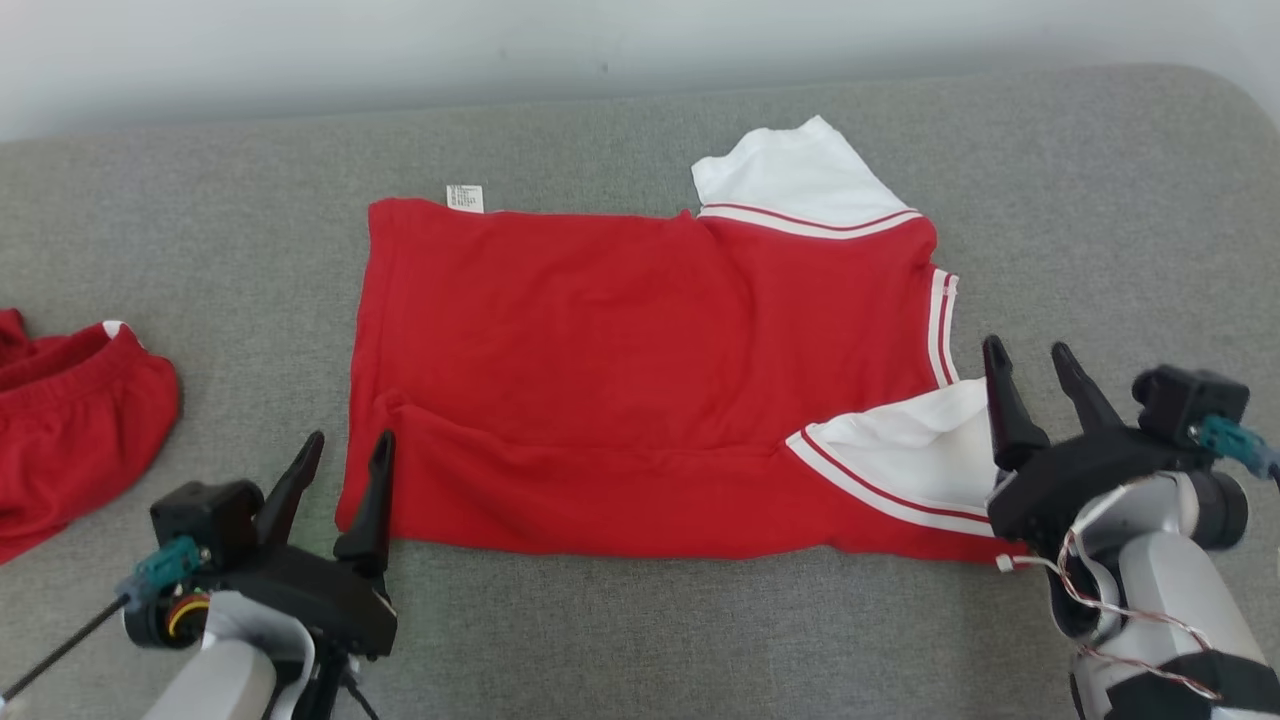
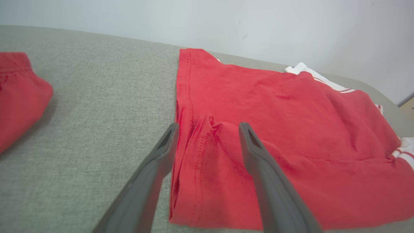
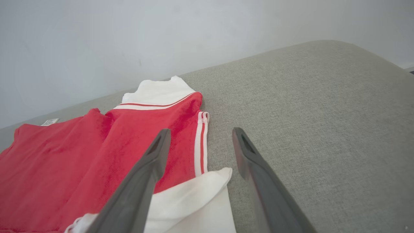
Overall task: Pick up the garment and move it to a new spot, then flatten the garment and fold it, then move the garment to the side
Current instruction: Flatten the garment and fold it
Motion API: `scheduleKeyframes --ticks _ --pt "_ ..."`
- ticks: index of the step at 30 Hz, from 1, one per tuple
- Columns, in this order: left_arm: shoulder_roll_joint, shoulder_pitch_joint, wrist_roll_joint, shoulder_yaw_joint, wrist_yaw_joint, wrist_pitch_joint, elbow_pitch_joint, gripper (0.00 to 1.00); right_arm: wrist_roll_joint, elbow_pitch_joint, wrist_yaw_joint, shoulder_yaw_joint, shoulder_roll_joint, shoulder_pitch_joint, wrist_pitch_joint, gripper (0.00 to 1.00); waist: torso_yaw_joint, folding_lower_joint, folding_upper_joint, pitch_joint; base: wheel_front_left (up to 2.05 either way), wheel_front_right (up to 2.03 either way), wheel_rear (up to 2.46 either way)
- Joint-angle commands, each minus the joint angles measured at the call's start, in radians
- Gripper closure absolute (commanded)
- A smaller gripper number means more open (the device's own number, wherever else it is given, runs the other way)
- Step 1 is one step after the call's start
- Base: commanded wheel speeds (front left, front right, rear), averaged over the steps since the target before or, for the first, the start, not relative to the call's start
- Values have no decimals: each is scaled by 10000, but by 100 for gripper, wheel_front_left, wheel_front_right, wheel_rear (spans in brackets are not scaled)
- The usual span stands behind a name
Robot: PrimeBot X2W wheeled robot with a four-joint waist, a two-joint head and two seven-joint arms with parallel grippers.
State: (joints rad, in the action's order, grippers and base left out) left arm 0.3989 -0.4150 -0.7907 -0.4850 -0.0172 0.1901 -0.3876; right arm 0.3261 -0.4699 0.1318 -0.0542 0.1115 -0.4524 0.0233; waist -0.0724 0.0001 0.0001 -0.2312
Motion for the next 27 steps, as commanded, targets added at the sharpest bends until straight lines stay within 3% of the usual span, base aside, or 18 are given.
scheduleKeyframes --ticks 1,9,15,27 --pt "-47 223 -45 21 33 81 -44 0 112 -48 -25 35 117 211 -89 0 47 -1 -1 128 0 0 0" --pt "-15 1509 -145 192 -284 473 422 0 444 702 -25 136 604 1987 -275 0 233 -1 -1 486 0 0 0" --pt "156 1968 -205 205 -374 449 595 0 478 1594 -25 99 498 3187 70 0 226 -1 -1 418 0 0 0" --pt "176 1060 -79 25 -323 -19 227 0 -95 1610 -25 153 89 3172 523 0 42 -1 -1 49 0 0 0"
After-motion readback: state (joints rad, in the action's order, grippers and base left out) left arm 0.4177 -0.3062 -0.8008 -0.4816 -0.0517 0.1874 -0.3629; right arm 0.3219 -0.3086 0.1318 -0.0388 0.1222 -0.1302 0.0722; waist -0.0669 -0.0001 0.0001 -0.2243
